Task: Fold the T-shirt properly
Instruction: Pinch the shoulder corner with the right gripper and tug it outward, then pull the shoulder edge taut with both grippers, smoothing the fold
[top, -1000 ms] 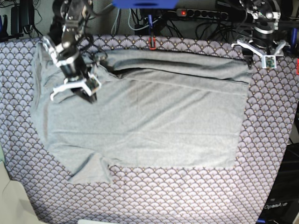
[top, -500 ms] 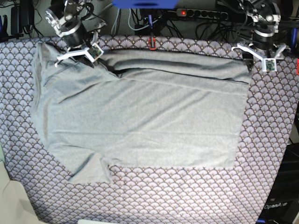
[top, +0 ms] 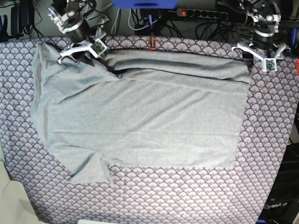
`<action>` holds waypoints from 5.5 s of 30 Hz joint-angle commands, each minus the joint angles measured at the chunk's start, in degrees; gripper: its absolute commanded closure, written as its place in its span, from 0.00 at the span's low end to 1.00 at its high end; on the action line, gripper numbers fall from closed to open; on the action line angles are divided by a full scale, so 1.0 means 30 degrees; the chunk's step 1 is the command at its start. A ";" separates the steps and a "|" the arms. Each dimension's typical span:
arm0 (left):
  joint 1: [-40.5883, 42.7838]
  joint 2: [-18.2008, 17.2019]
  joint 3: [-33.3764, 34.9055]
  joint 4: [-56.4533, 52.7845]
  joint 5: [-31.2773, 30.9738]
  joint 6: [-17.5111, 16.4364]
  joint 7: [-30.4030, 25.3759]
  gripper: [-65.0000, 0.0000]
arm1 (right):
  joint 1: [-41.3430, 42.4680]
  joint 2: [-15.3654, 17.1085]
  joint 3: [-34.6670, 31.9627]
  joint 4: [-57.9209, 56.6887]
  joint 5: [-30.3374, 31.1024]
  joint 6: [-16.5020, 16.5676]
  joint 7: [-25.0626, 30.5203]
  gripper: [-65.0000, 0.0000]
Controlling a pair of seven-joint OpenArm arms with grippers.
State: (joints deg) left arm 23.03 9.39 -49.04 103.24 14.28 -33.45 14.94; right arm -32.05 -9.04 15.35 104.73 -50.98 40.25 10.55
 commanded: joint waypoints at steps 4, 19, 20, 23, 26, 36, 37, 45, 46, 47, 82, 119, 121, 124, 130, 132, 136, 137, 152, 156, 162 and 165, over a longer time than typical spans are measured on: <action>0.0046 -0.0129 -0.0050 0.0297 -0.0234 0.0059 -0.0452 0.48 | 0.0062 0.0013 -0.0034 0.0241 0.1155 -0.0083 0.0426 0.59; 0.0017 -0.0129 -0.0050 0.0297 -0.0234 0.0059 -0.0452 0.48 | 0.1146 0.0243 0.0054 -0.1517 0.1038 -0.0083 0.0221 0.65; 0.0017 -0.0129 -0.0050 0.0297 -0.0234 0.0059 -0.0452 0.48 | 0.1146 0.0243 0.0054 -0.1517 0.1038 -0.0083 0.0221 0.70; 0.0017 -0.0129 -0.0050 0.0297 -0.0234 0.0059 -0.0452 0.48 | 0.1175 0.0273 0.0054 -0.1459 0.1038 -0.0083 0.0221 0.85; 0.0017 -0.0129 -0.0050 0.0297 -0.0263 0.0059 -0.0452 0.48 | 0.1498 0.0273 0.0083 -0.1429 0.1038 -0.0083 0.0192 0.98; 0.0017 -0.0129 -0.0050 0.0297 -0.0322 0.0059 -0.0452 0.48 | 0.2289 0.0829 0.0347 -0.1341 0.0100 -0.0083 0.0367 1.00; 0.0017 -0.0129 -0.0050 0.0297 -0.0322 0.0059 -0.0452 0.48 | 0.2406 0.0800 0.0406 -0.1341 -0.0164 -0.0083 0.0367 1.00; 0.0017 -0.0129 -0.0080 0.0297 -0.0380 0.0059 -0.0452 0.48 | 0.2377 0.0829 0.0376 -0.0111 -0.1014 -0.0083 0.0397 1.00; 0.0017 -0.0129 -0.0080 0.0268 -0.0380 0.0059 -0.0452 0.48 | 0.2377 0.0771 0.0376 0.0182 -0.1014 -0.0083 0.0397 1.00; -0.0012 -0.0129 -0.0080 0.0268 -0.0380 0.0059 -0.0452 0.48 | 0.2347 0.0742 0.0376 0.0417 -0.1014 -0.0083 0.0397 1.00; -0.1448 -0.0129 -0.0050 -0.2077 -0.0234 0.0059 -0.0569 0.48 | 0.2347 0.0273 0.0435 0.0886 -0.1043 -0.0083 0.0367 1.00; -0.1888 -0.0301 -0.0021 -0.1901 -0.0263 0.0059 -0.0569 0.48 | -0.0026 0.0013 -0.0093 0.1091 0.1712 -0.0083 0.0192 1.00; -0.1888 -0.0301 0.0038 -0.1901 -0.0292 0.0059 -0.0569 0.48 | 0.0003 0.0013 -0.0093 0.1091 0.1712 -0.0083 0.0192 1.00; -0.1888 -0.0301 -0.0021 -0.1901 -0.0322 0.0030 -0.0569 0.48 | 0.0032 0.0013 -0.0063 0.1091 0.1595 -0.0083 0.0162 1.00; -0.1771 -0.0301 -0.0050 -0.1666 -0.0351 0.0030 -0.0569 0.48 | 0.0296 0.0013 0.0201 0.1062 0.1595 -0.0083 -0.0453 1.00; -0.1771 -0.0301 -0.0050 -0.1637 -0.0380 0.0030 -0.0569 0.48 | 0.0677 0.0013 0.0230 0.1062 0.1595 -0.0083 -0.1361 0.93; -0.1771 -0.0301 -0.0050 -0.1637 -0.0292 0.0030 -0.0569 0.48 | 0.1205 0.0013 0.0318 0.1062 0.1653 -0.0083 -0.2592 0.74; -0.1771 -0.0301 -0.0050 -0.1637 -0.0292 0.0030 -0.0569 0.48 | 0.1205 0.0013 0.0318 0.1062 0.1712 -0.0083 -0.2592 0.70; -0.1829 -0.0301 -0.0050 -0.1637 -0.0234 0.0030 -0.0569 0.48 | 0.1058 0.0536 0.0728 0.1091 0.1565 -0.0083 -0.2709 0.48; -0.1859 -0.0301 -0.0050 -0.1637 -0.0234 0.0030 -0.0569 0.48 | 0.1117 0.0536 0.1431 0.1091 0.1595 -0.0083 -0.2622 0.48; -0.1859 -0.0301 -0.0021 -0.1637 -0.0234 0.0030 -0.0569 0.48 | 0.1087 0.0566 0.1607 0.1091 0.1595 -0.0083 -0.2622 0.48; -0.1859 -0.0272 0.0008 -0.1637 -0.0234 0.0030 -0.0569 0.48 | 0.1087 0.0566 0.1607 0.1179 0.1595 -0.0083 -0.2592 0.55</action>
State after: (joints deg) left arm 17.52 8.75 -49.01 97.17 14.28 -33.45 14.52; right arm -28.60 -7.49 20.10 107.04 -46.63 40.42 1.72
